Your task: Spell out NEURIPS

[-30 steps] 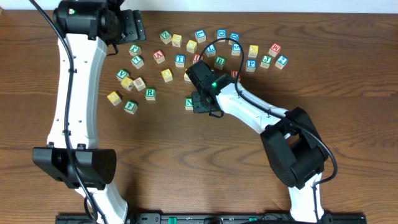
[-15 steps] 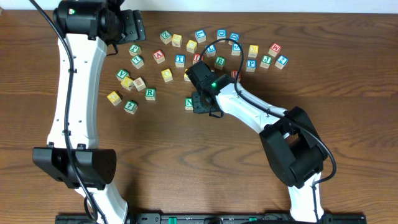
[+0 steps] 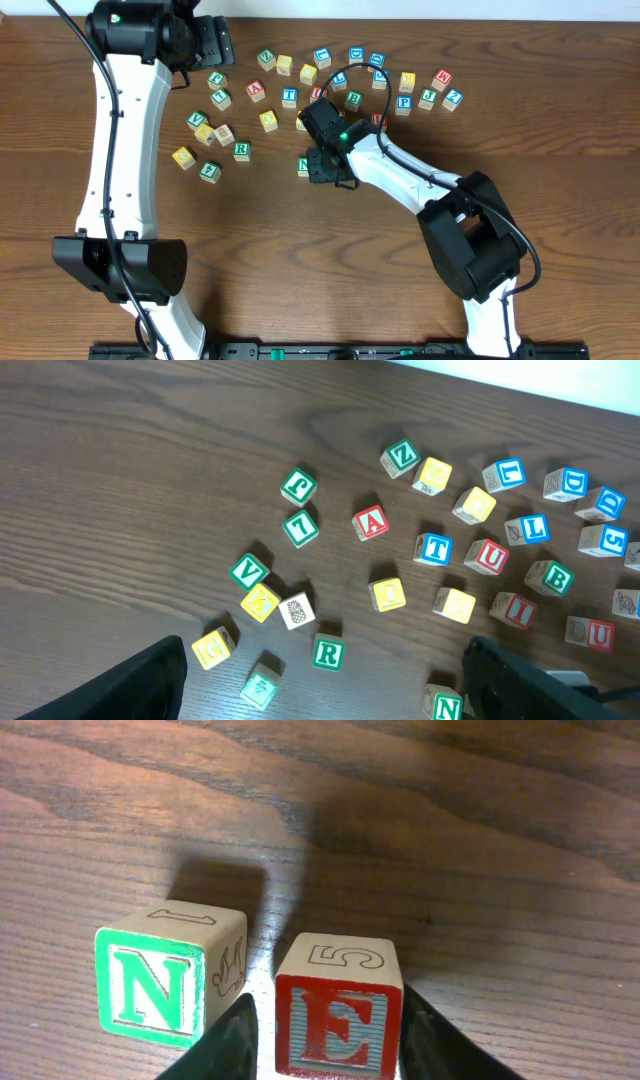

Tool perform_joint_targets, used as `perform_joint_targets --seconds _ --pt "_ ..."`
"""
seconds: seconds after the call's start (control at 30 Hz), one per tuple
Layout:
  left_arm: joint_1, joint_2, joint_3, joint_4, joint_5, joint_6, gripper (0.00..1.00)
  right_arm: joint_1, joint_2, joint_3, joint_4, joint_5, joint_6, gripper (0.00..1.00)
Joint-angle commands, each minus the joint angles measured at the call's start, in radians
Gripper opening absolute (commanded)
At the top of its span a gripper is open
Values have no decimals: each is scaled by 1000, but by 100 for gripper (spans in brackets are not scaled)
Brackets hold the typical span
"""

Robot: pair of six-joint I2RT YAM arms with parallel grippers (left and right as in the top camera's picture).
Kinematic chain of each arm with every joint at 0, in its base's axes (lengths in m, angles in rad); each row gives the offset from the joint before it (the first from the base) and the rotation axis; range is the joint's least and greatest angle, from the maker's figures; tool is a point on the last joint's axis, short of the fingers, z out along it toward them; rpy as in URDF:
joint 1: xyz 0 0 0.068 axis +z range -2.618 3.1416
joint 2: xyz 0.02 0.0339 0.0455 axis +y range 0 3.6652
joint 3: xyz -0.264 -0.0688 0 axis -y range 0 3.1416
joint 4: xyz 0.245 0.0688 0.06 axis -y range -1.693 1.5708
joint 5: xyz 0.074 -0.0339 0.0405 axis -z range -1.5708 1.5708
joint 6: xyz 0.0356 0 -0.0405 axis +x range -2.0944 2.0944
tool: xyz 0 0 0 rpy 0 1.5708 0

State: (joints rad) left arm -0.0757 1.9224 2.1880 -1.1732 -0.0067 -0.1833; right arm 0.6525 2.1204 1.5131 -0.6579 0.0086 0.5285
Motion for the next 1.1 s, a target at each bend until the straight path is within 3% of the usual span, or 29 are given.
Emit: perform_joint_targets --seconds 0.0,0.3,0.63,1.07 --pt "1 6 -8 -5 -9 -2 87 8 11 2 -6 -13 9 42" --pt "1 6 -8 -11 -9 -2 87 7 2 63 -80 -23 -24 43" --pt "1 6 -8 -16 -9 -2 87 -3 -126 71 -121 -30 -74 45" --pt "1 6 -8 -23 -9 -2 87 -124 -152 37 -162 -31 -73 29"
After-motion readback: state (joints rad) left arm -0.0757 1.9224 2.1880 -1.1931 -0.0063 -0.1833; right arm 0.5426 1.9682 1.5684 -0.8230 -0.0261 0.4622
